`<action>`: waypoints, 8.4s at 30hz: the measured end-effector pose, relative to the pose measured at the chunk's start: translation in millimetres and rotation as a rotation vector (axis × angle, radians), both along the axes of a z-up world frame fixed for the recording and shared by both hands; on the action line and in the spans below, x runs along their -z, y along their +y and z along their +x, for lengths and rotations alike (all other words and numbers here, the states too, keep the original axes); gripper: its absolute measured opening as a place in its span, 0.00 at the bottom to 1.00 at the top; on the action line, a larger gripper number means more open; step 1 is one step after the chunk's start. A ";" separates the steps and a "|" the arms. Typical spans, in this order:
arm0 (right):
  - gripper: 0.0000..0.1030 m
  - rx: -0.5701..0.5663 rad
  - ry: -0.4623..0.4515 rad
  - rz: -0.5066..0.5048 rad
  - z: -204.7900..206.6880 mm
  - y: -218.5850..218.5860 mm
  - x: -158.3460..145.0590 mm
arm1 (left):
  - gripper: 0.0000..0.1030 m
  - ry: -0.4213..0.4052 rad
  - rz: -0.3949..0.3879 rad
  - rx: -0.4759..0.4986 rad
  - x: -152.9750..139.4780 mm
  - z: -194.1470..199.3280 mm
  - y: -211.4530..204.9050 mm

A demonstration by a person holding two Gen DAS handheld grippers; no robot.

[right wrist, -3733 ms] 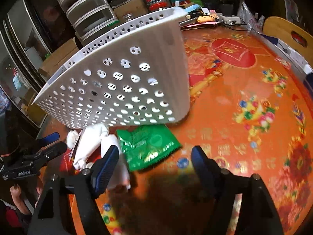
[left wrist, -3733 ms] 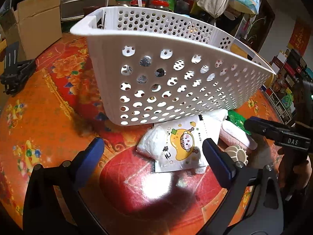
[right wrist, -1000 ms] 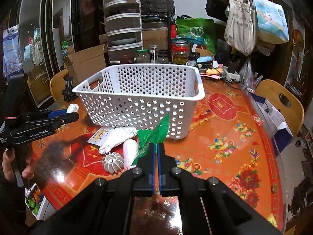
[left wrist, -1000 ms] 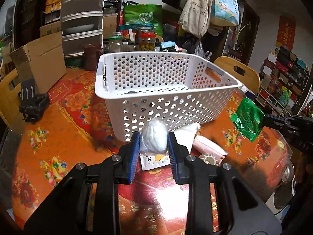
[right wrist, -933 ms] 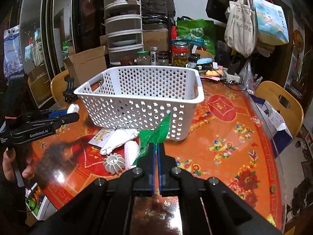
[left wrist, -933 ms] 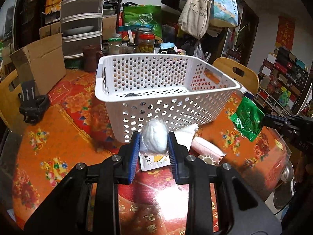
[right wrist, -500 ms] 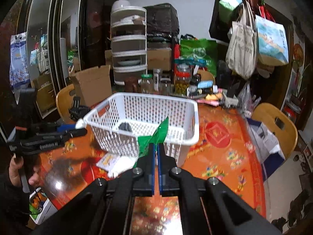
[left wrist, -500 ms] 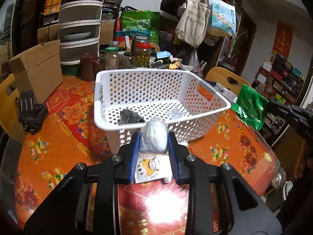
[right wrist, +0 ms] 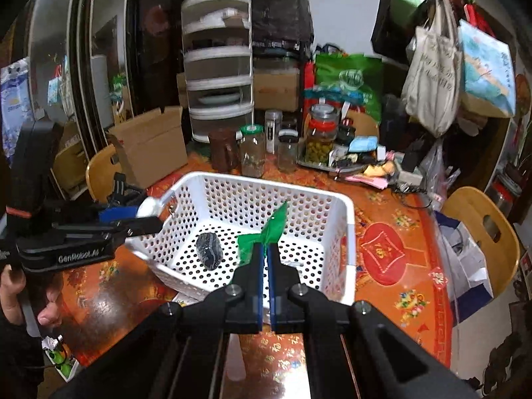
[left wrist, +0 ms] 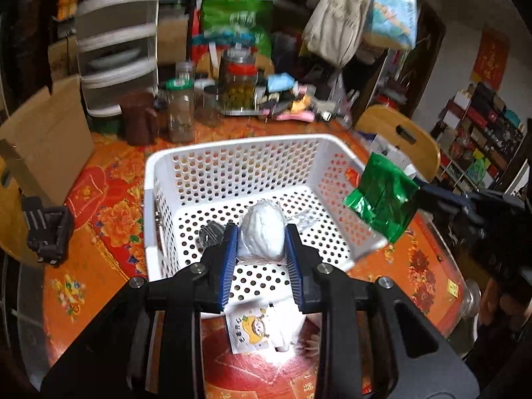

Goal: Organize soft objects
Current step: 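Carry both items over the white basket and open both tools to drop them, then grasp the white cartoon-printed packet with the left tool, then grasp the pink-white rolled towel with the right tool, then lift the packet with the left tool while the right tool carries the towel toward the basket, then lower both held items into the basket and open both tools to release, then grasp the white folded cloth with the left tool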

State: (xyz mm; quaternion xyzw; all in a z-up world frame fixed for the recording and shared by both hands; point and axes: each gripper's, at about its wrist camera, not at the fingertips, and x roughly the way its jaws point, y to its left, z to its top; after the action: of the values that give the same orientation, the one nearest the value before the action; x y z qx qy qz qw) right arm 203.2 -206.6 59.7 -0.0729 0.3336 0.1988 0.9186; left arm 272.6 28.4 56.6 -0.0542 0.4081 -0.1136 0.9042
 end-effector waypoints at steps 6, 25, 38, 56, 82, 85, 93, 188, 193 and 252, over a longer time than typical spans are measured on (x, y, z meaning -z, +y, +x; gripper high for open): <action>0.01 0.005 0.109 -0.004 45.3 9.1 25.0 | 0.25 0.147 -0.004 -0.039 27.2 58.5 0.3; 0.01 0.032 0.344 -0.083 133.5 37.0 101.8 | 0.25 0.506 0.117 -0.105 106.6 146.5 -27.5; 0.35 0.094 0.334 -0.096 134.5 24.0 91.4 | 0.79 0.459 0.136 -0.107 102.9 144.4 -28.0; 0.98 0.040 0.115 0.138 -75.8 -56.2 98.1 | 1.00 0.058 -0.022 -0.091 63.3 -102.6 34.0; 0.98 0.105 0.217 0.269 -65.3 -58.0 177.2 | 0.73 0.107 0.083 -0.066 176.4 -51.2 -30.0; 0.98 0.101 0.216 0.264 -65.8 -56.2 178.4 | 0.58 0.091 0.093 -0.041 173.1 -54.7 -44.3; 0.98 0.101 0.202 0.283 -68.4 -59.0 176.8 | 0.37 0.071 0.059 -0.017 173.1 -64.6 -45.4; 0.29 -0.017 0.023 0.103 -25.0 -22.7 25.8 | 0.09 -0.128 -0.020 0.034 -2.2 -56.2 -5.5; 0.29 -0.020 0.084 0.064 11.3 -3.8 30.4 | 0.09 -0.026 -0.023 0.028 4.0 -7.3 -10.5; 1.00 0.066 0.078 0.116 -51.2 -49.6 71.5 | 1.00 -0.056 0.024 -0.044 29.1 -77.8 -2.1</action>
State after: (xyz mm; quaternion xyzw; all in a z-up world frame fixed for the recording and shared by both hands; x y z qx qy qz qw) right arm 152.0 -256.2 -11.9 -0.0006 0.3590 0.1903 0.9137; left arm 194.9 26.3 27.5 -0.0492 0.3827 -0.0903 0.9181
